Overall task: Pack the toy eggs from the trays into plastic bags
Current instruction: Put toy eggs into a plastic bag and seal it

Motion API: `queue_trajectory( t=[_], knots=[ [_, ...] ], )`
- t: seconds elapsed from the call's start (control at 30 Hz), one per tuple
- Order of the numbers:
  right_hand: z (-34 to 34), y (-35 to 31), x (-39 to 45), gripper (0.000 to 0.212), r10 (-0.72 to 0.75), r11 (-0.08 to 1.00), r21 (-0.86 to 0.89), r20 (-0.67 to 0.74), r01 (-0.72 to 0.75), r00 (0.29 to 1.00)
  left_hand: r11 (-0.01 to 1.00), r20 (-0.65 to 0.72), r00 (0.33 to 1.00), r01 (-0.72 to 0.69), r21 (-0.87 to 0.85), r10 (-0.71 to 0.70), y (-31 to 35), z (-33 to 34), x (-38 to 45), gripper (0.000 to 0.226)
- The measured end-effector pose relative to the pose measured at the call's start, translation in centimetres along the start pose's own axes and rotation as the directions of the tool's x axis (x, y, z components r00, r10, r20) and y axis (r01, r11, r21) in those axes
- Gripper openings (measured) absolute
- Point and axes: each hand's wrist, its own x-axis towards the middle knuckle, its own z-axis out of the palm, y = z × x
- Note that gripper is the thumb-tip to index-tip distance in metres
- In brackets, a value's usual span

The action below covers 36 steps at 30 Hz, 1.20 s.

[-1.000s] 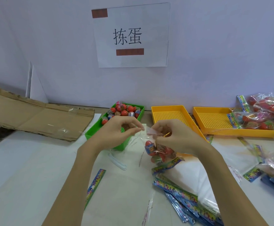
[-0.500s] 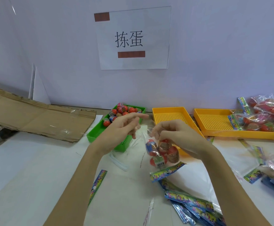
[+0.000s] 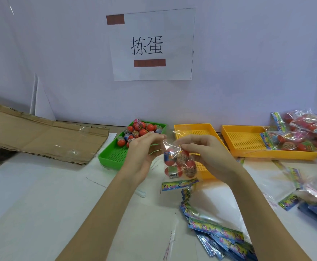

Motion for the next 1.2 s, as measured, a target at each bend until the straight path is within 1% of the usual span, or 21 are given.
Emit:
queue_trajectory(
  t=[0.07, 0.1, 0.13, 0.17, 0.2, 0.23, 0.27, 0.3, 0.33, 0.4, 0.43, 0.5, 0.57, 0.63, 0.7, 0.8, 0.87, 0.93, 1.0, 1.13, 1.2],
  knots=[
    [-0.1, 0.1, 0.0, 0.021, -0.005, 1.0, -0.006, 0.035, 0.005, 0.999, 0.999, -0.054, 0.998, 0.021, -0.027, -0.023, -0.3, 0.1, 0.1, 0.028],
    [-0.2, 0.2, 0.0, 0.021, -0.009, 1.0, -0.023, 0.049, 0.01, 0.999, 1.0, -0.09, 0.996, -0.015, 0.021, 0.017, -0.5, 0.1, 0.2, 0.029],
    [-0.3, 0.3, 0.0, 0.021, -0.017, 0.998, -0.06, 0.058, 0.02, 0.998, 0.987, -0.122, 0.988, -0.082, 0.137, 0.099, -0.7, 0.1, 0.2, 0.028],
    [-0.3, 0.4, 0.1, 0.02, -0.027, 0.993, -0.115, 0.06, 0.034, 0.998, 0.936, -0.13, 0.967, -0.171, 0.307, 0.219, -0.8, 0.0, 0.3, 0.025],
    [-0.4, 0.5, 0.1, 0.019, -0.041, 0.983, -0.177, 0.056, 0.05, 0.998, 0.839, -0.1, 0.933, -0.259, 0.478, 0.345, -0.9, -0.1, 0.3, 0.021],
    [-0.5, 0.5, 0.1, 0.017, -0.058, 0.973, -0.221, 0.045, 0.067, 0.997, 0.738, -0.047, 0.899, -0.325, 0.591, 0.434, -1.0, -0.2, 0.3, 0.019],
    [-0.5, 0.6, 0.1, 0.016, -0.081, 0.968, -0.235, 0.027, 0.085, 0.996, 0.7, -0.023, 0.884, -0.353, 0.62, 0.466, -1.1, -0.3, 0.3, 0.019],
    [-0.5, 0.6, 0.2, 0.015, -0.105, 0.971, -0.215, 0.005, 0.103, 0.994, 0.74, -0.032, 0.894, -0.349, 0.575, 0.447, -0.9, -0.3, 0.4, 0.02],
    [-0.6, 0.6, 0.2, 0.014, -0.124, 0.978, -0.173, -0.016, 0.119, 0.992, 0.803, -0.053, 0.915, -0.321, 0.502, 0.399, -0.8, -0.5, 0.5, 0.021],
    [-0.7, 0.6, 0.2, 0.011, -0.146, 0.987, -0.079, -0.056, 0.141, 0.988, 0.913, -0.071, 0.961, -0.229, 0.339, 0.268, -0.5, -0.7, 0.6, 0.022],
    [-0.7, 0.7, 0.2, 0.01, -0.153, 0.988, -0.042, -0.08, 0.15, 0.985, 0.952, -0.054, 0.98, -0.171, 0.252, 0.19, -0.3, -0.7, 0.6, 0.022],
    [-0.8, 0.7, 0.1, 0.009, -0.157, 0.987, 0.002, -0.122, 0.158, 0.98, 0.995, 0.029, 0.998, -0.054, 0.079, 0.052, -0.1, -0.8, 0.7, 0.027],
    [-0.9, 0.6, 0.1, 0.011, -0.15, 0.988, 0.024, -0.134, 0.154, 0.98, 0.998, 0.085, 0.996, -0.013, 0.067, 0.007, -0.2, -1.0, 0.8, 0.038],
    [-0.9, 0.6, 0.1, 0.015, -0.138, 0.988, 0.055, -0.147, 0.148, 0.979, 0.996, 0.079, 0.997, -0.025, 0.088, 0.018, -0.5, -1.0, 0.7, 0.031],
    [-0.9, 0.6, 0.2, 0.018, -0.119, 0.985, 0.104, -0.178, 0.139, 0.977, 0.998, 0.032, 0.999, -0.04, 0.058, 0.038, -0.5, -1.0, 0.6, 0.021],
    [-1.0, 0.9, 0.2, 0.016, -0.109, 0.985, 0.114, -0.195, 0.133, 0.975, 0.992, -0.008, 0.995, -0.094, 0.081, 0.095, -0.3, -1.2, 0.6, 0.017],
    [-1.1, 1.1, 0.2, 0.016, -0.111, 0.987, 0.089, -0.196, 0.13, 0.974, 0.974, -0.018, 0.987, -0.153, 0.167, 0.159, -0.4, -1.3, 0.6, 0.016],
    [-1.1, 1.2, 0.3, 0.016, -0.119, 0.989, 0.062, -0.203, 0.134, 0.972, 0.929, -0.017, 0.969, -0.231, 0.288, 0.247, -0.6, -1.2, 0.6, 0.011],
    [-1.2, 1.2, 0.3, 0.014, -0.144, 0.988, 0.024, -0.218, 0.153, 0.965, 0.908, -0.01, 0.959, -0.266, 0.324, 0.285, -0.7, -1.2, 0.6, 0.01],
    [-1.6, 1.3, 0.3, 0.01, -0.182, 0.981, 0.022, -0.239, 0.193, 0.954, 0.957, 0.055, 0.977, -0.215, 0.195, 0.208, -0.3, -1.7, 0.7, 0.012],
    [-1.9, 1.3, 0.2, 0.012, -0.185, 0.98, 0.036, -0.206, 0.196, 0.961, 0.972, 0.069, 0.984, -0.174, 0.16, 0.165, -0.2, -2.1, 0.8, 0.012]
  ],
)
